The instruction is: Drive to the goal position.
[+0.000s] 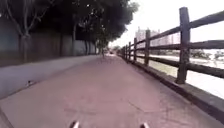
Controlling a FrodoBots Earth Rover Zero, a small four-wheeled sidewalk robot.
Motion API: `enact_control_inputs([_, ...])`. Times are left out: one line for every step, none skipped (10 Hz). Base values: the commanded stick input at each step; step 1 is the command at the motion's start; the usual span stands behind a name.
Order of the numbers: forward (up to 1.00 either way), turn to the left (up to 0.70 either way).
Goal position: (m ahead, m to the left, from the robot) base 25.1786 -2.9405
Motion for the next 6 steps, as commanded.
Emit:
enact_control_inputs([0.70,0.00])
enact_control_inputs([0.70,0.00])
enact_control_inputs([0.70,0.00])
enact_control_inputs([0.70,0.00])
enact_control_inputs([0.70,0.00])
enact_control_inputs([0.70,0.00])
